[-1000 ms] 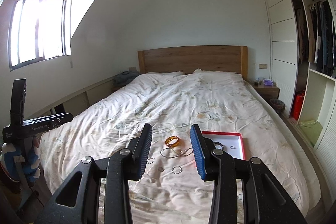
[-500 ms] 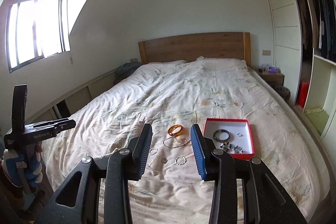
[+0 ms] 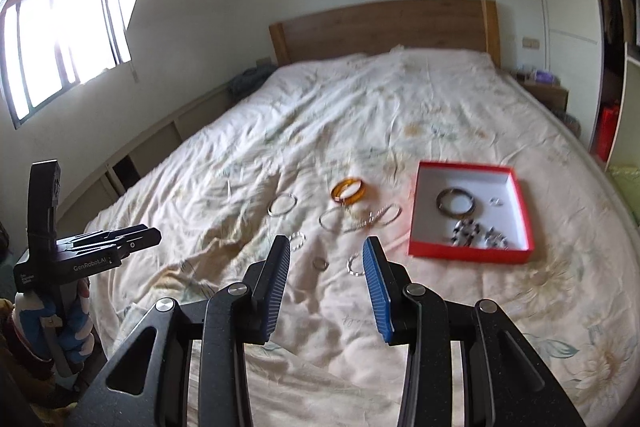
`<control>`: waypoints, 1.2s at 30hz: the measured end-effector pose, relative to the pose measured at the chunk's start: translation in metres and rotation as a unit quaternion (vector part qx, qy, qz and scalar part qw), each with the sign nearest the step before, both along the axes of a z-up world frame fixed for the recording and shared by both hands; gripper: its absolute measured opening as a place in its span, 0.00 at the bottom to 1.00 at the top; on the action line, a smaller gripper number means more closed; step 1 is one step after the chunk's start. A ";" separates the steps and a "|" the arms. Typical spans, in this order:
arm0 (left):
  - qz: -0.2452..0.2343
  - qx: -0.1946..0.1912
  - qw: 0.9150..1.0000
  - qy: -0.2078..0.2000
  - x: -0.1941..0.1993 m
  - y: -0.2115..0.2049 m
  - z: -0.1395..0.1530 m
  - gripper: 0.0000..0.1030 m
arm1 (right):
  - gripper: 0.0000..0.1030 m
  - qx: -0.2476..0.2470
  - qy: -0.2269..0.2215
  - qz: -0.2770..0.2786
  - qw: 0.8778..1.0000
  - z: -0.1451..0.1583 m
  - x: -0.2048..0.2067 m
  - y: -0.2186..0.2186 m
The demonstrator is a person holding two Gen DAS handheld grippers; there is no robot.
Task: Organize jewelry
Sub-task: 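Withdraw both tools from the red box toward the remaining jewelry, then grasp the twisted silver hoop with left tool while right tool grasps a small silver ring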
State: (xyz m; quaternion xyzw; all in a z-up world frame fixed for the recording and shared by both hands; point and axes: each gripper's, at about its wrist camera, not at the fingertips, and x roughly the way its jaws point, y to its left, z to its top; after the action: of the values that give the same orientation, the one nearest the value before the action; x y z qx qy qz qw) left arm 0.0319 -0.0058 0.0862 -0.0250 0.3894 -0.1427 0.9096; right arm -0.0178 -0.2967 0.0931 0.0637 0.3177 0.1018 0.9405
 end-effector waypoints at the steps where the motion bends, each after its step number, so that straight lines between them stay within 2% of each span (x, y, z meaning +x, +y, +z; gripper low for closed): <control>1: -0.002 0.000 1.000 0.004 0.003 -0.002 -0.004 0.36 | 0.37 0.001 0.006 0.001 1.000 -0.005 0.003 0.000; 9: -0.025 0.006 0.999 0.048 0.026 -0.030 -0.052 0.36 | 0.37 0.012 0.069 0.005 0.998 -0.056 0.041 -0.009; 20: -0.011 0.013 0.995 0.102 0.067 -0.030 -0.106 0.36 | 0.37 0.026 0.128 0.035 0.991 -0.112 0.087 0.001; 29: 0.005 0.016 0.993 0.120 0.099 -0.026 -0.132 0.35 | 0.37 0.037 0.153 0.064 0.986 -0.143 0.121 0.012; 36: 0.011 0.010 0.992 0.127 0.125 -0.030 -0.143 0.35 | 0.37 0.046 0.163 0.067 0.983 -0.156 0.137 0.008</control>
State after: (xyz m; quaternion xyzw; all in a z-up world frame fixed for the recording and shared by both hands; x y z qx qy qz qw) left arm 0.1568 -0.0360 -0.0571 -0.0377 0.5026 -0.1242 0.8547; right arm 0.1192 -0.2884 -0.0629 0.1009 0.4655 0.1673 0.8632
